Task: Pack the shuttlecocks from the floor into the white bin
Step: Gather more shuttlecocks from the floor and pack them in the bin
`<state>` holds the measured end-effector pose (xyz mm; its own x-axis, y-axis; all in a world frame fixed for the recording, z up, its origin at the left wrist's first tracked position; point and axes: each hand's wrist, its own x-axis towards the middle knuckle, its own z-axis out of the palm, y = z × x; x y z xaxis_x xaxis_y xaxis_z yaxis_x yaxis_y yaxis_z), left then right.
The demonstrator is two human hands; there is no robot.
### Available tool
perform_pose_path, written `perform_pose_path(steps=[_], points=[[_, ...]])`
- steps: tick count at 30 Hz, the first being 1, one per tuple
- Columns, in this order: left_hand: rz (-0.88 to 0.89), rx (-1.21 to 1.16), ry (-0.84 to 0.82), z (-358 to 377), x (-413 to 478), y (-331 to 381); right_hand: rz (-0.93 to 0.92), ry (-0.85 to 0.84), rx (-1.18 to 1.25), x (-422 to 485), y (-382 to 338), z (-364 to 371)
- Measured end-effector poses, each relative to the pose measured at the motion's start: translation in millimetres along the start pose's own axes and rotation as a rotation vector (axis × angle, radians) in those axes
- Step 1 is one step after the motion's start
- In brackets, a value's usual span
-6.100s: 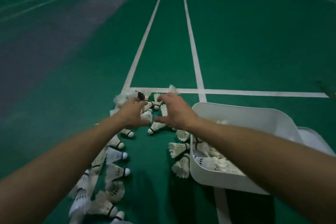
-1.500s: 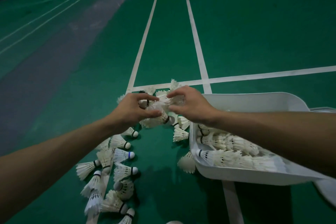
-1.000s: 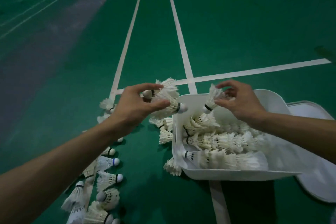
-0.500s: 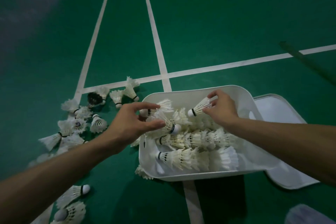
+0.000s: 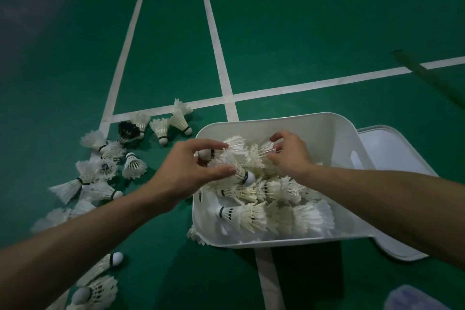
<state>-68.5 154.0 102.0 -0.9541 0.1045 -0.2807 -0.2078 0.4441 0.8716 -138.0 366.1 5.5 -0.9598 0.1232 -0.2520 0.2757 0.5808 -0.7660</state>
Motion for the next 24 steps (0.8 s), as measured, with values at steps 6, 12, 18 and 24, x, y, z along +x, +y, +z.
perform_pose_path(steps=[6, 12, 18, 24], points=[[0.000, -0.001, -0.010, 3, 2, 1, 0.014, -0.073, 0.060, -1, 1, -5], [0.031, 0.026, -0.050, 16, 5, 1, 0.055, -0.090, 0.099, -2, 16, -30], [0.046, 0.071, -0.087, 29, 10, -1, -0.011, -0.066, 0.448, -20, 5, -57], [0.067, 0.055, -0.125, 41, 14, 4, -0.048, -0.368, 0.534, -55, -11, -59]])
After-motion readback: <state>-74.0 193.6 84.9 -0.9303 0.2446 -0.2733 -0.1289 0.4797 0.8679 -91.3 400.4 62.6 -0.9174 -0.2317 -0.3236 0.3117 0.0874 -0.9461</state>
